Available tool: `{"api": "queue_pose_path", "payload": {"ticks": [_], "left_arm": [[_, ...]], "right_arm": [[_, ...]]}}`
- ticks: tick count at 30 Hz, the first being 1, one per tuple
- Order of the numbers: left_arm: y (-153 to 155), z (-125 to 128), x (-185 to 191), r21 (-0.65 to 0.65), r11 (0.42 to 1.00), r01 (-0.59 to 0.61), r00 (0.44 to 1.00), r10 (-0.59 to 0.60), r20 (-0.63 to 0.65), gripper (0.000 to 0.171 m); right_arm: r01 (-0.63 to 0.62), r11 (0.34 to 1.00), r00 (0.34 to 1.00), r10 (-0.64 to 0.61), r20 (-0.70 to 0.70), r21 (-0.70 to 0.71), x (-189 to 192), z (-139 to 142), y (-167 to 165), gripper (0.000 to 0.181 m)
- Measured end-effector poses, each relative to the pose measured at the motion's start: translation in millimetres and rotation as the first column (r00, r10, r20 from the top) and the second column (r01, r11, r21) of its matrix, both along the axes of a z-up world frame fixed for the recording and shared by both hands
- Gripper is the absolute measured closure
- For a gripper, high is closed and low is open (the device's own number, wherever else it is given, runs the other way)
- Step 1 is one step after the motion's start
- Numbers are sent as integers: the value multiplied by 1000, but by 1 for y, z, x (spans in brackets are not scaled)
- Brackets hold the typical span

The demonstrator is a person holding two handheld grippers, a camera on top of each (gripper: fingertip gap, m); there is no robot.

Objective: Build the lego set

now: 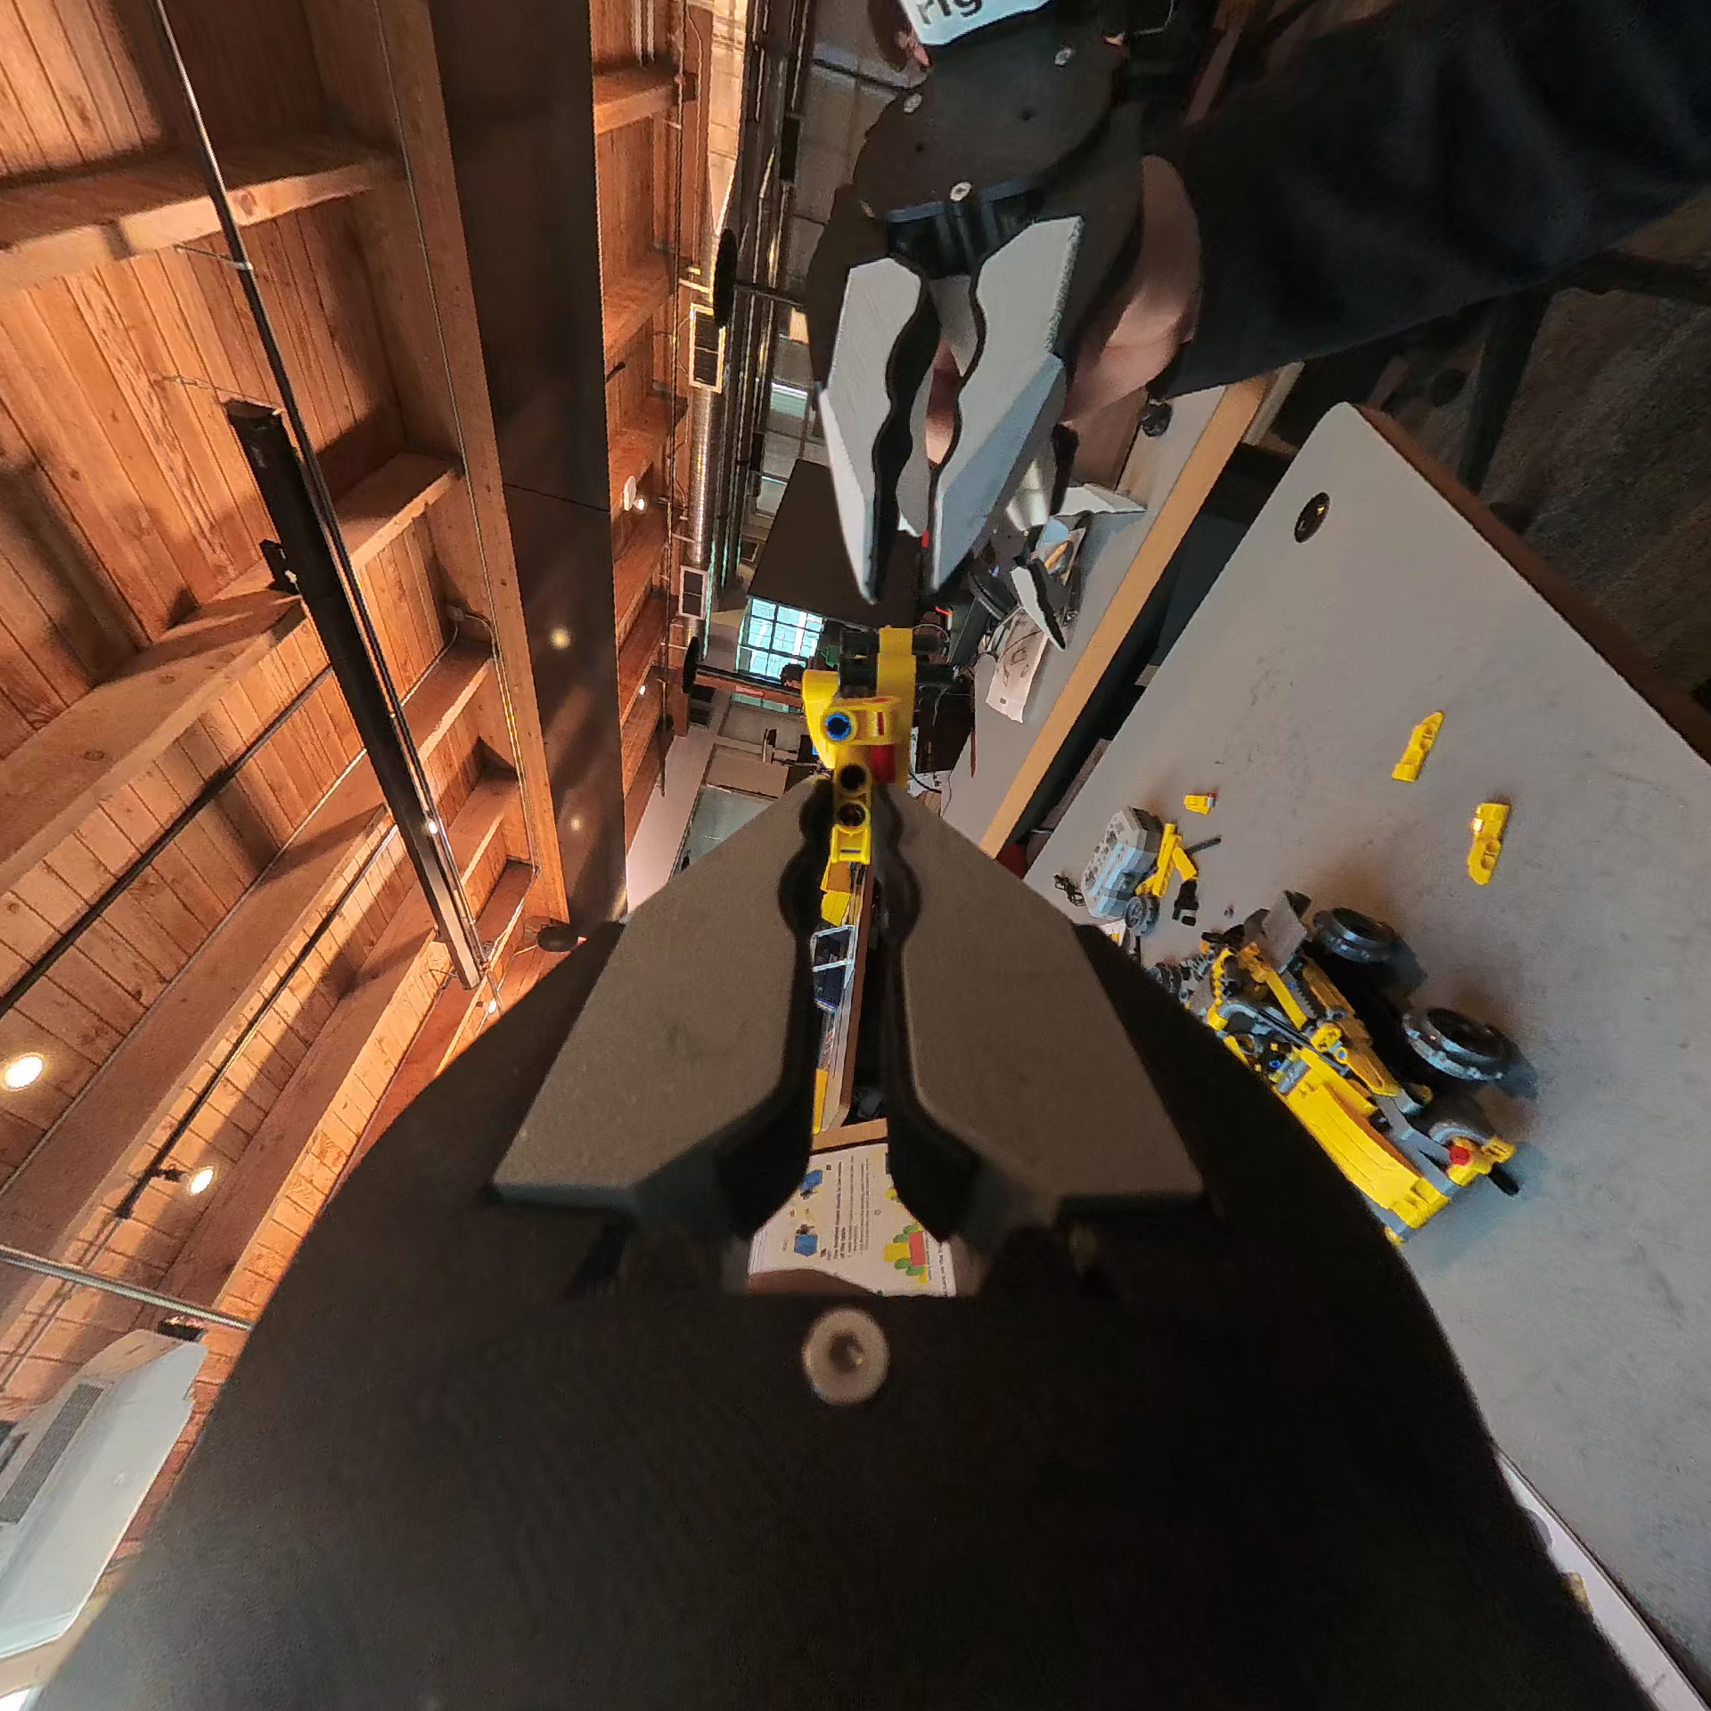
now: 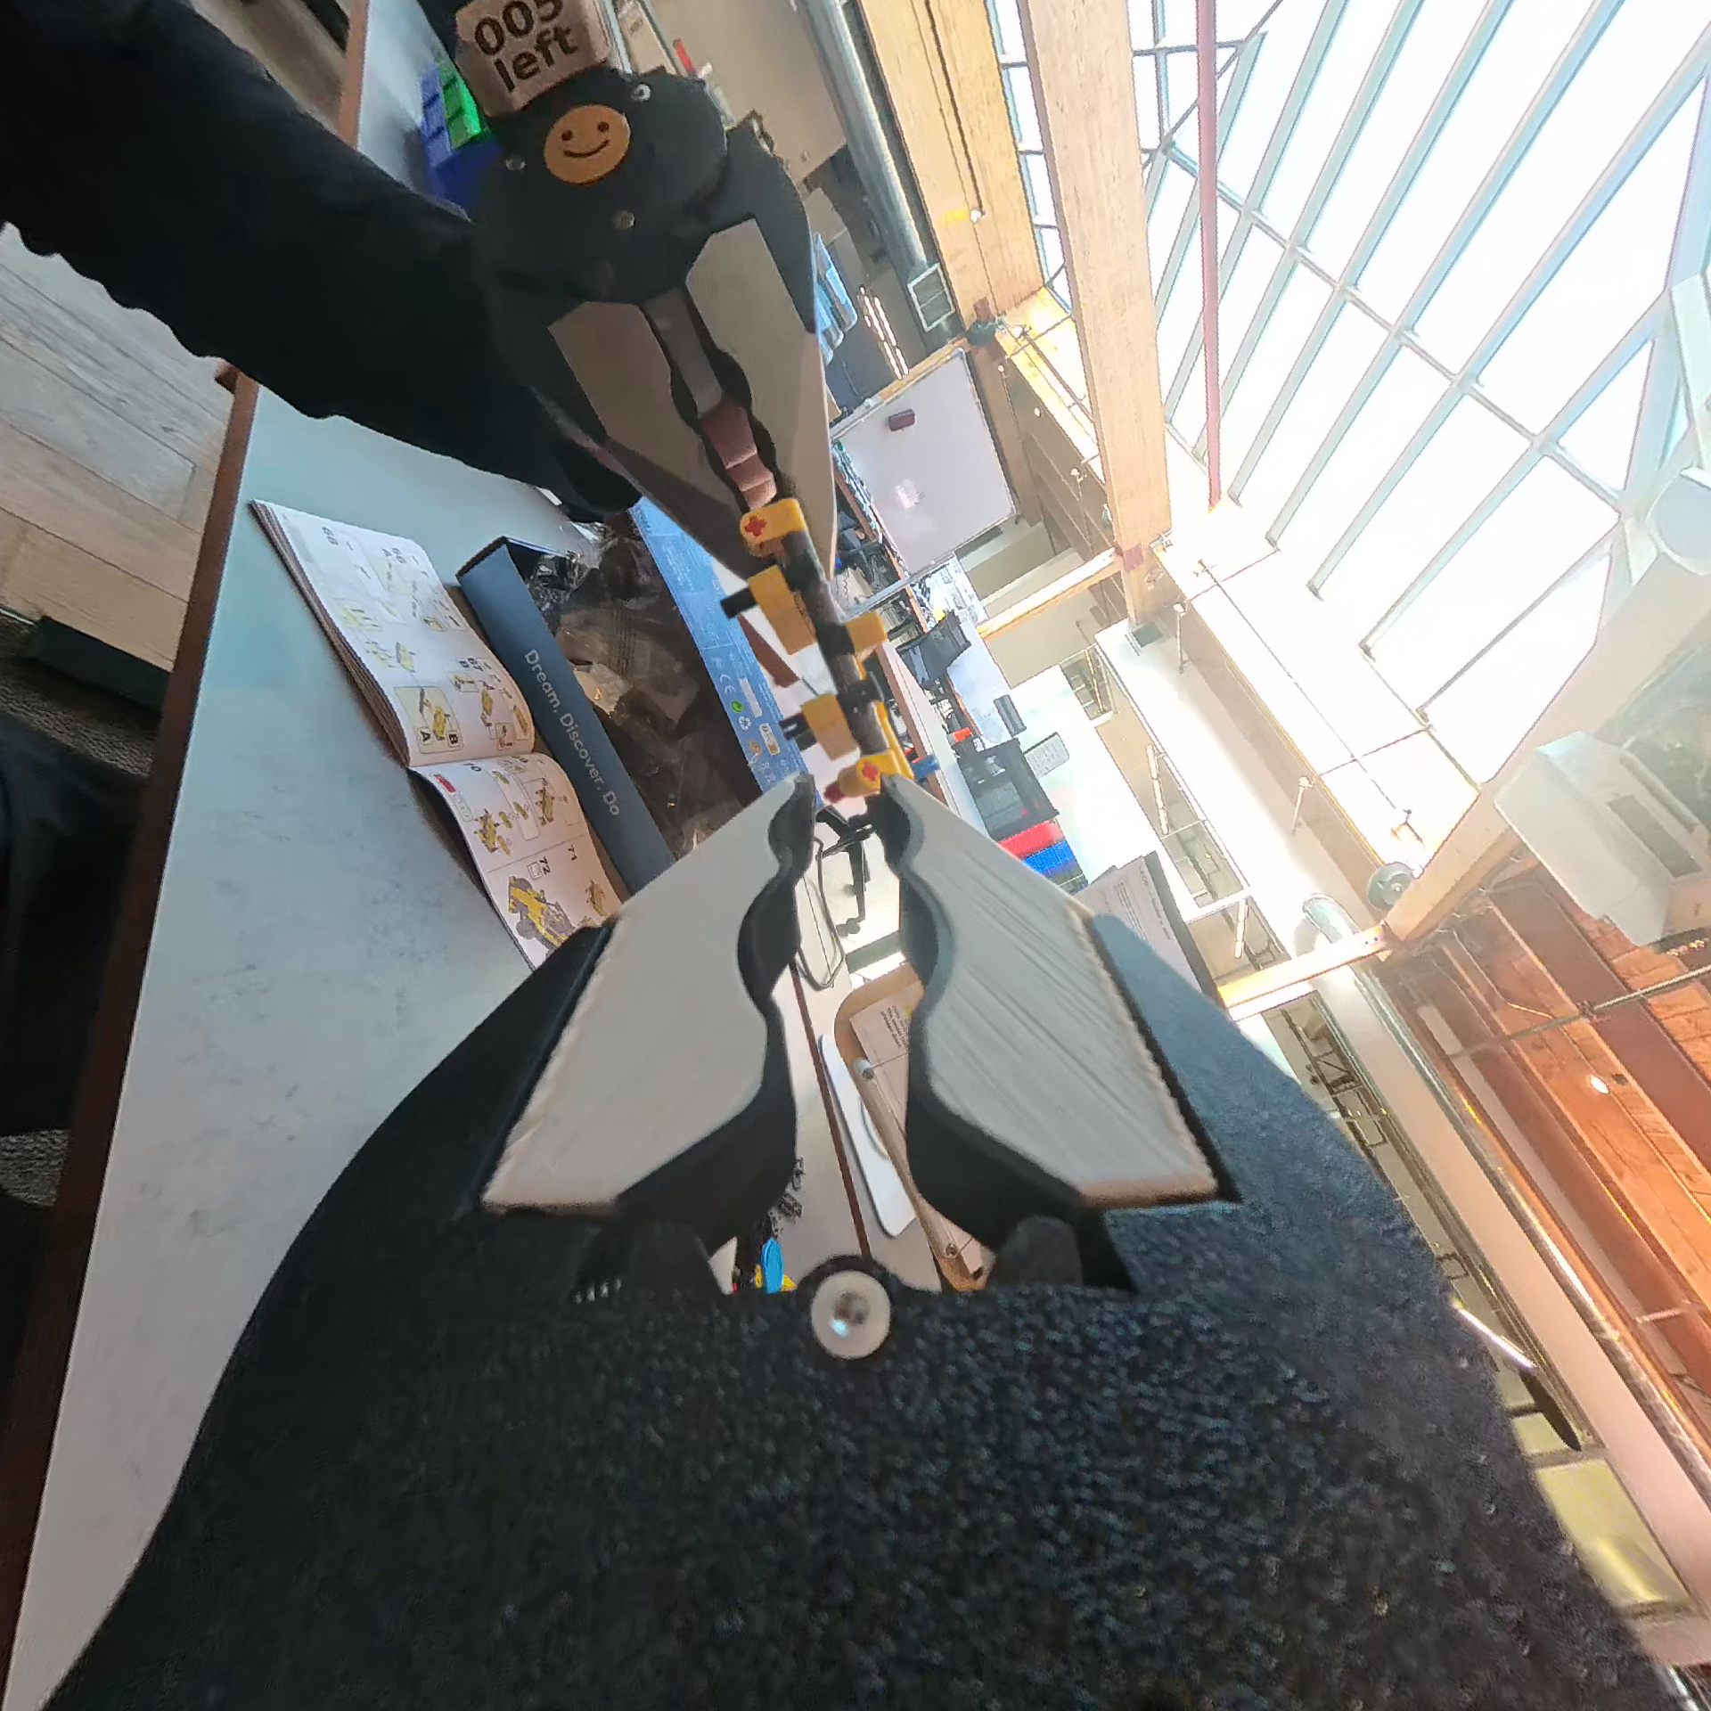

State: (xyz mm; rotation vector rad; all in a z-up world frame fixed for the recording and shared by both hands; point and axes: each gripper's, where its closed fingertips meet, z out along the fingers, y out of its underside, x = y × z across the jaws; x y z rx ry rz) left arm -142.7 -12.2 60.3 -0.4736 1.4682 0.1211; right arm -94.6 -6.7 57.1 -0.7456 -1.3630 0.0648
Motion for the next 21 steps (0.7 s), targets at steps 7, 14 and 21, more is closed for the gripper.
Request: {"api": "queue_pose_path", "payload": {"ticks": [7, 14, 21], "left_arm": [[0, 3, 1, -78, 996, 46, 999, -43, 30, 167], [-2, 11, -3, -213, 966, 147, 987, -128, 98, 168], [-10, 16, -4, -318, 916, 244, 967, -204, 156, 167]], "right_arm": [[19, 1000, 999, -19, -36, -18, 5, 3, 10, 168], [3, 1000, 999, -3, -38, -7, 1, 6, 8, 166], [-32, 999, 999, 33, -10, 37, -12, 14, -3, 164]]}}
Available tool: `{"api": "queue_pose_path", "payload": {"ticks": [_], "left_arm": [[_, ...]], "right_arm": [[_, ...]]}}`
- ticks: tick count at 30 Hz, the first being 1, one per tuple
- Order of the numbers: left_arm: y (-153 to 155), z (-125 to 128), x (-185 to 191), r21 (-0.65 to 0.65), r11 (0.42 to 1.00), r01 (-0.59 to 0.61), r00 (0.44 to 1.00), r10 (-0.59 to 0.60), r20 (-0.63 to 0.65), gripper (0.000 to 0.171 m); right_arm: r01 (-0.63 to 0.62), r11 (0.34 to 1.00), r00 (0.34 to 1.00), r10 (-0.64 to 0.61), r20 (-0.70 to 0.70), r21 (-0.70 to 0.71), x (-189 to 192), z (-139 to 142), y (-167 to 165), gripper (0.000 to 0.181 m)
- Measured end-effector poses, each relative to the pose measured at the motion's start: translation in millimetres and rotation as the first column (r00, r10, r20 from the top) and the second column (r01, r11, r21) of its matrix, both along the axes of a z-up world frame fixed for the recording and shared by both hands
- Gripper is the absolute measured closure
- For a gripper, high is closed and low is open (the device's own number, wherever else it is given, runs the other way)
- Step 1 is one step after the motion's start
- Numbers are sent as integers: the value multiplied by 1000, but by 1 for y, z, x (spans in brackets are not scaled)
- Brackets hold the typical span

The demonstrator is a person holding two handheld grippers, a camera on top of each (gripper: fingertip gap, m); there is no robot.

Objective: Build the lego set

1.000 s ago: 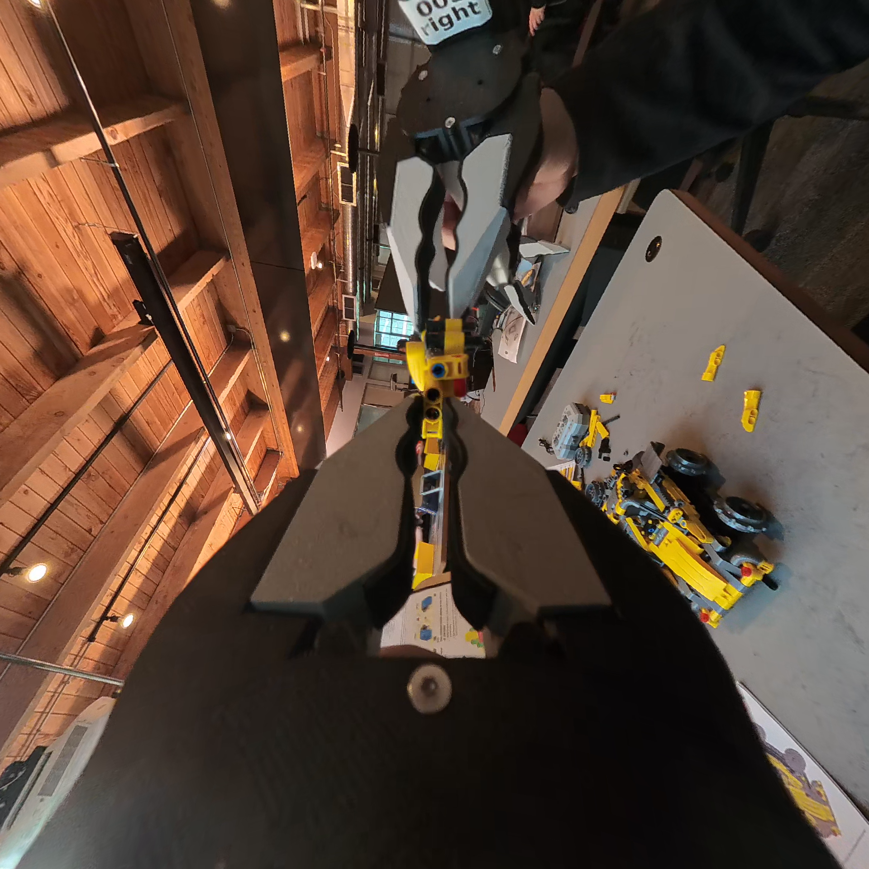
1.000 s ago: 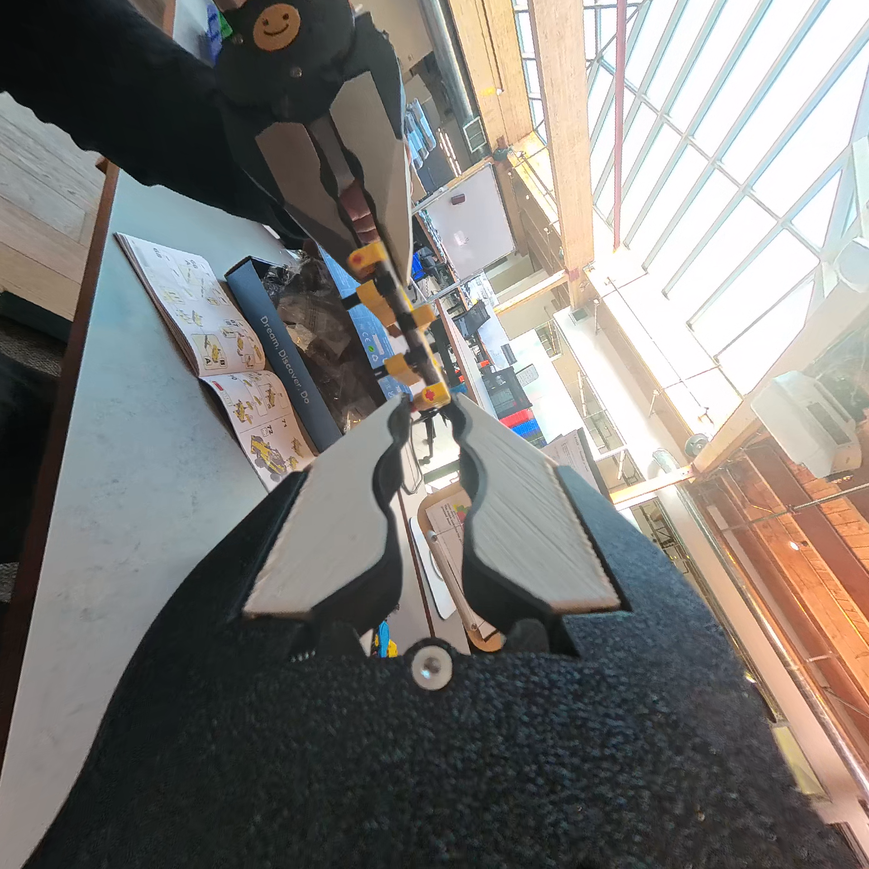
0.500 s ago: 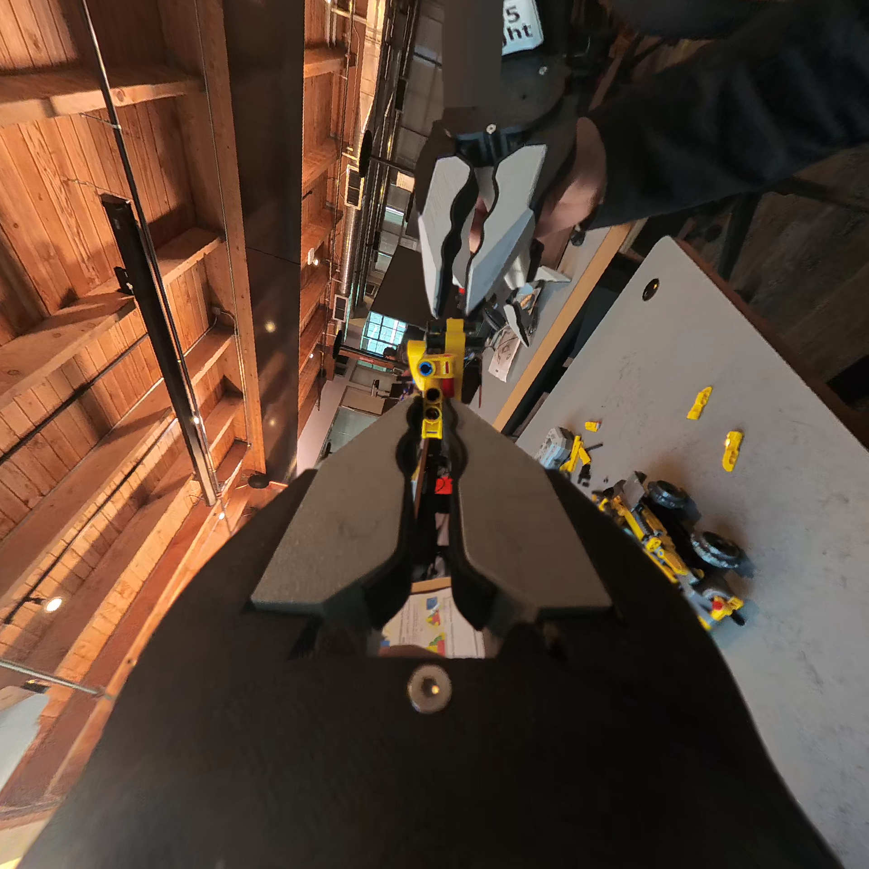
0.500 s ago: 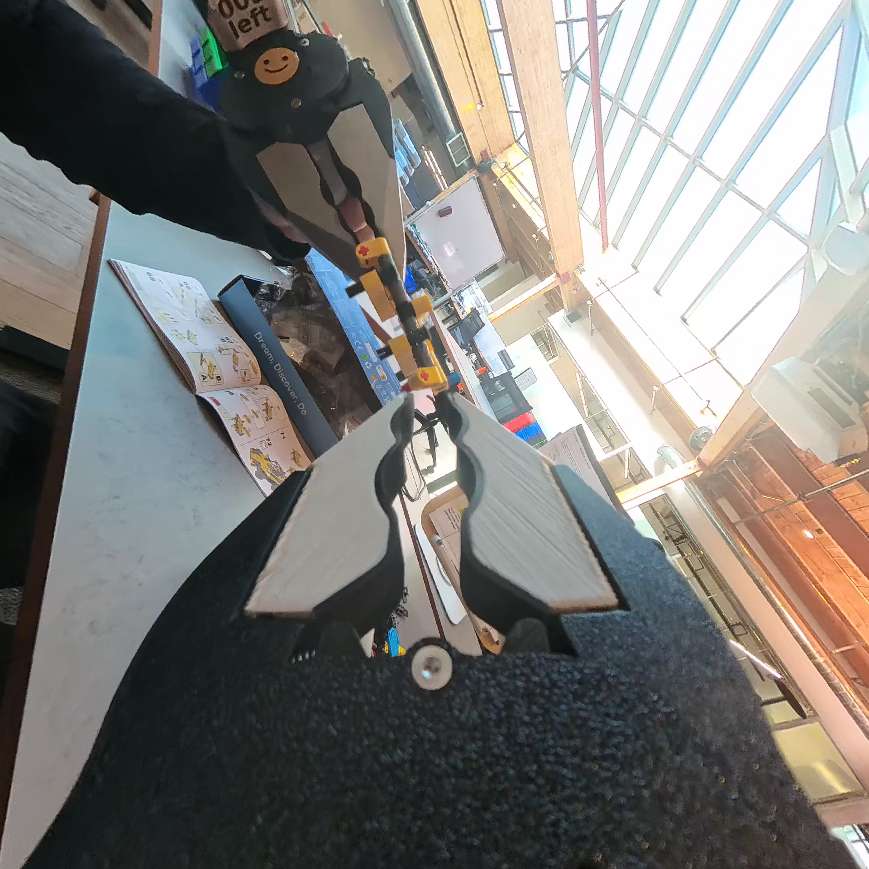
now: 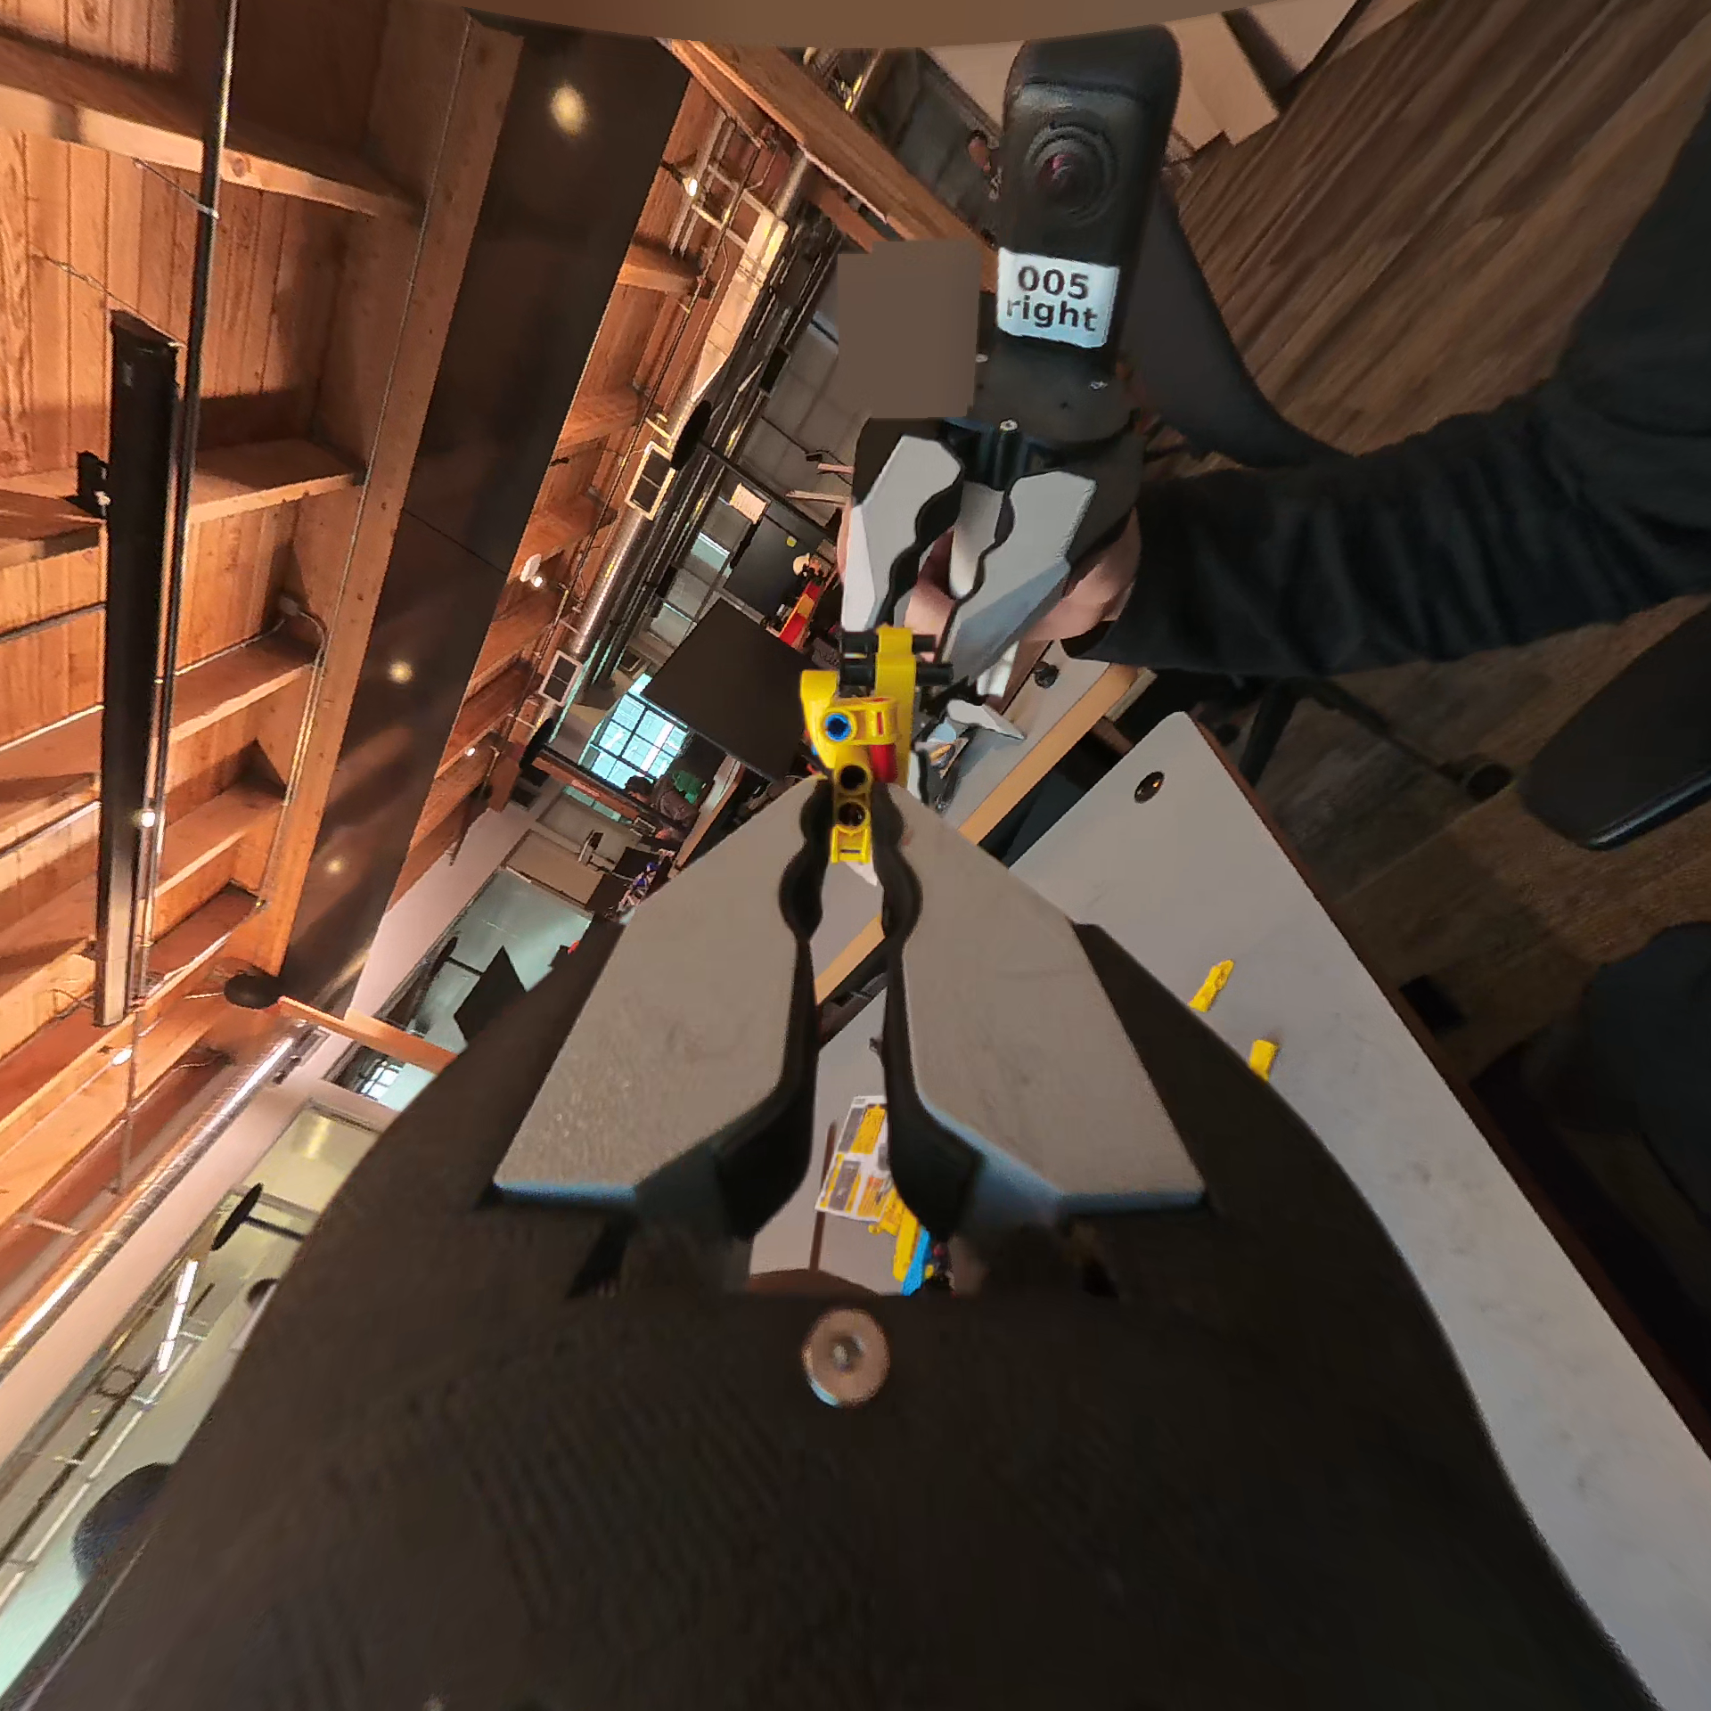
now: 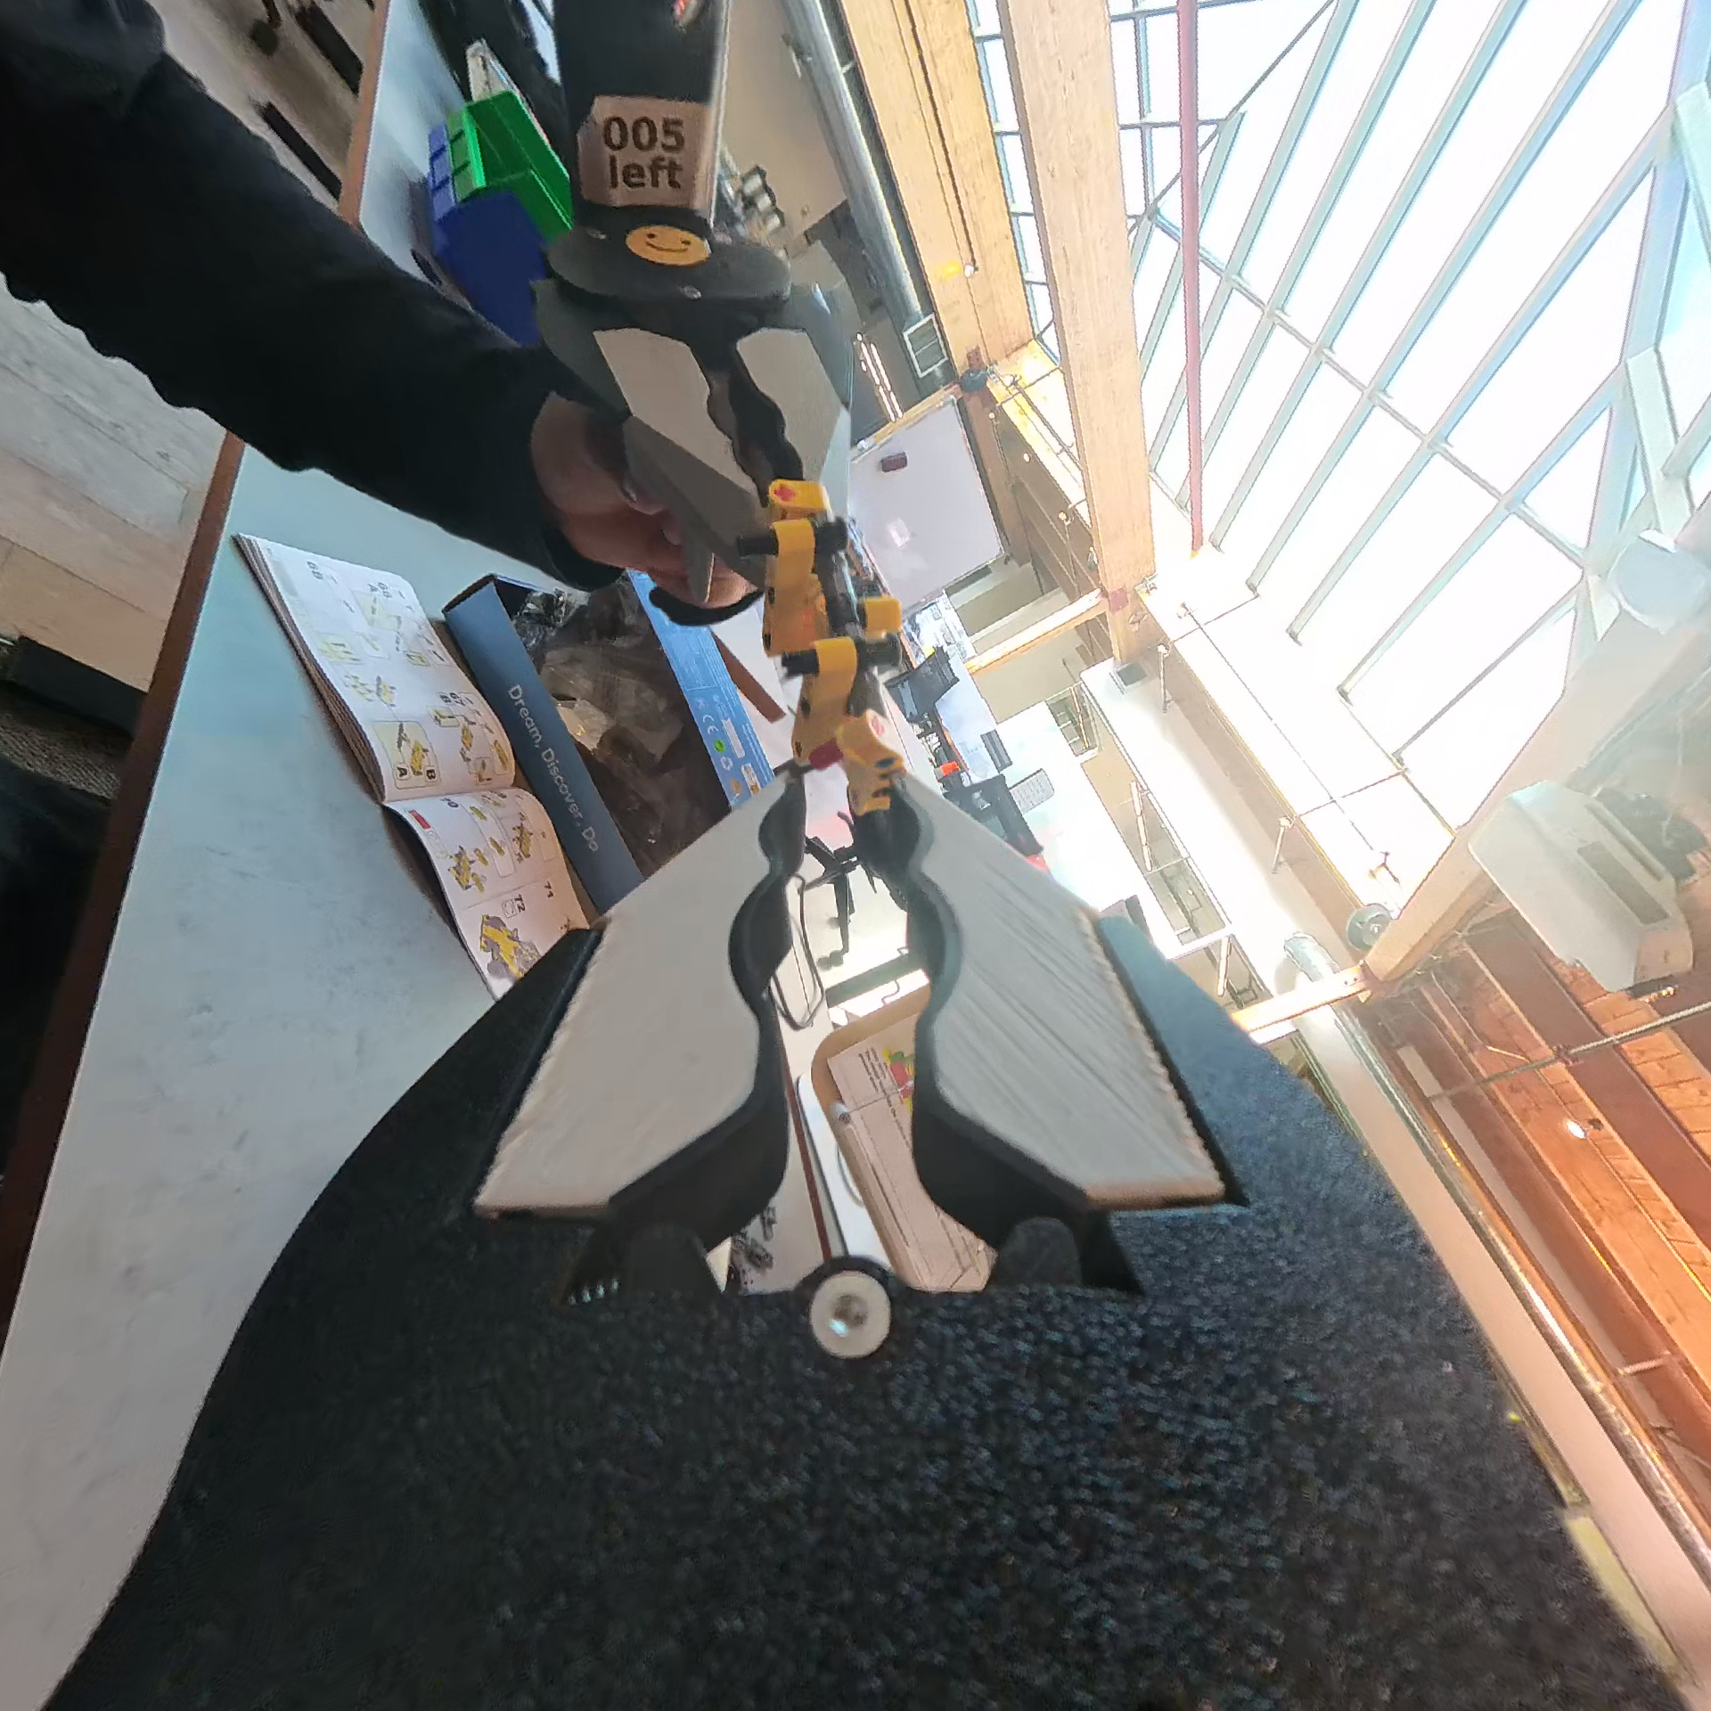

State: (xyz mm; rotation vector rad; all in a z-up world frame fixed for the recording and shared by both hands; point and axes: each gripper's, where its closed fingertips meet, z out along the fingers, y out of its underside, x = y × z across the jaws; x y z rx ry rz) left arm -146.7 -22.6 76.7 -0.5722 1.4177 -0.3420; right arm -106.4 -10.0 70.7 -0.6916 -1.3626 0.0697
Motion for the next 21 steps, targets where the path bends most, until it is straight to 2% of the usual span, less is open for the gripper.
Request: {"api": "queue_pose_path", "payload": {"ticks": [6, 10, 21], "left_arm": [[-1, -4, -1, -53, 998, 33, 999, -33, 5, 167], [1, -7, -2, -55, 998, 24, 1000, -24, -4, 167], [6, -5, -7, -75, 997, 5, 1000, -4, 9, 168]], "right_arm": [[5, 999, 1000, -4, -31, 40, -1, 8, -4, 170], [17, 999, 999, -16, -28, 38, -1, 6, -2, 168], [28, 999, 999, -29, -30, -32, 7, -3, 10, 166]]}}
